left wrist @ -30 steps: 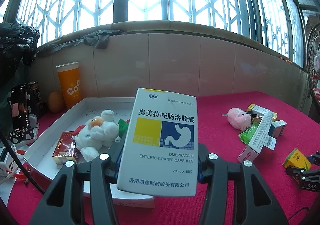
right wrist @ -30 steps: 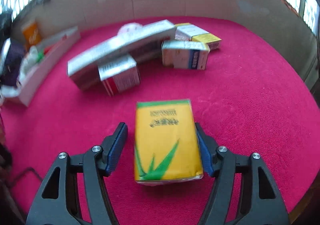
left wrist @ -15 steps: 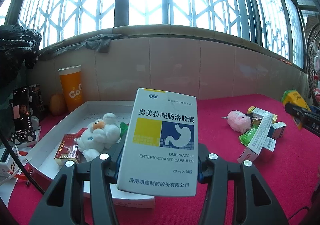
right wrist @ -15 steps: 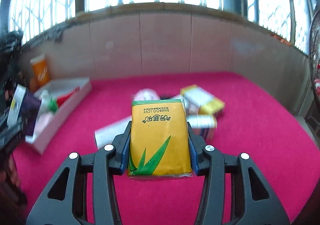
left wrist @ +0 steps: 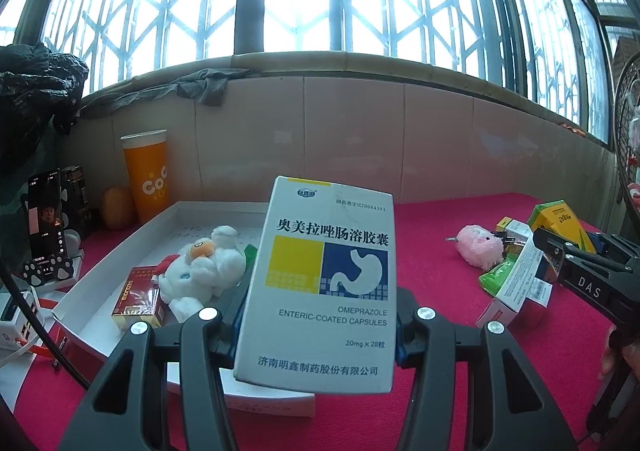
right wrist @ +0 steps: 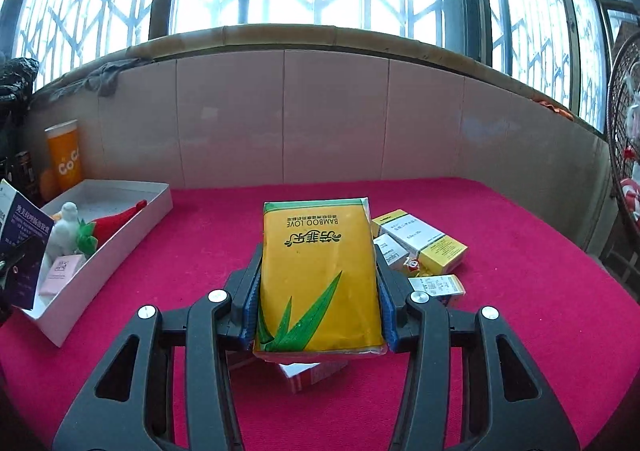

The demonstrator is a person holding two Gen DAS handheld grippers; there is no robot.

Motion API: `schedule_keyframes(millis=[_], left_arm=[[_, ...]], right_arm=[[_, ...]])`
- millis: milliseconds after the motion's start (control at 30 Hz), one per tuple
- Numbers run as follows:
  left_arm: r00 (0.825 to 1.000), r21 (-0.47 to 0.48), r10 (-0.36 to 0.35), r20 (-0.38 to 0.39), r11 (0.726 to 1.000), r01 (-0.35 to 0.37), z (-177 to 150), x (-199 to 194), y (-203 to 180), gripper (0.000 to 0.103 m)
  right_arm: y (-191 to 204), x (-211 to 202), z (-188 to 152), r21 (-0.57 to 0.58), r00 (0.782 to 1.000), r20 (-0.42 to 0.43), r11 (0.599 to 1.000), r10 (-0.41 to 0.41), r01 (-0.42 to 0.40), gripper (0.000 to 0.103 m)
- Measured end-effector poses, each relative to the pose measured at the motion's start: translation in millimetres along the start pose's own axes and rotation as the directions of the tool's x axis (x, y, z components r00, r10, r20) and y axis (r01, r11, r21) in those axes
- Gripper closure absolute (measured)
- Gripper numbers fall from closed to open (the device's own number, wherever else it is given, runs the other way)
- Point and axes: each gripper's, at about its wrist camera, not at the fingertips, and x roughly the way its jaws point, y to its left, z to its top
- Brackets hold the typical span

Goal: Organize objects
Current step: 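Hold the omeprazole box in the left gripper while the right holds the yellow pack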

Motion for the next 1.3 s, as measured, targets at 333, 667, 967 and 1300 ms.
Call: schedule_keyframes(millis=[333, 667, 967, 1300], left_arm=[[1.000, -0.012, 0.010, -0.007, 1.000, -0.010, -0.7, -0.4, 6.4, 0.050], [1.000, -0.024, 0.028, -0.009, 0.999, -0.028, -2.4, -3.7, 15.8, 0.050], [0.999, -0.001, 0.033, 0.003, 0.999, -0.033, -2.6, -6.7, 12.6, 0.050], [0.999, 0.005, 0.040, -0.010, 0.999, -0.040, -2.8, -3.8, 12.0, 0.050]], right_arm=[[43.1, -6.7, -6.1, -0.068, 0.995, -0.009, 0.993, 0.096, -0.097, 0.057], [65.5, -6.9, -8.8, -0.100, 0.990, -0.020, 0.985, 0.138, -0.140, 0.056], [69.4, -9.3, -10.0, -0.120, 0.992, -0.015, 0.984, 0.129, -0.130, 0.056], [65.0, -8.3, -9.3, -0.102, 0.992, -0.018, 0.986, 0.129, -0.130, 0.056]])
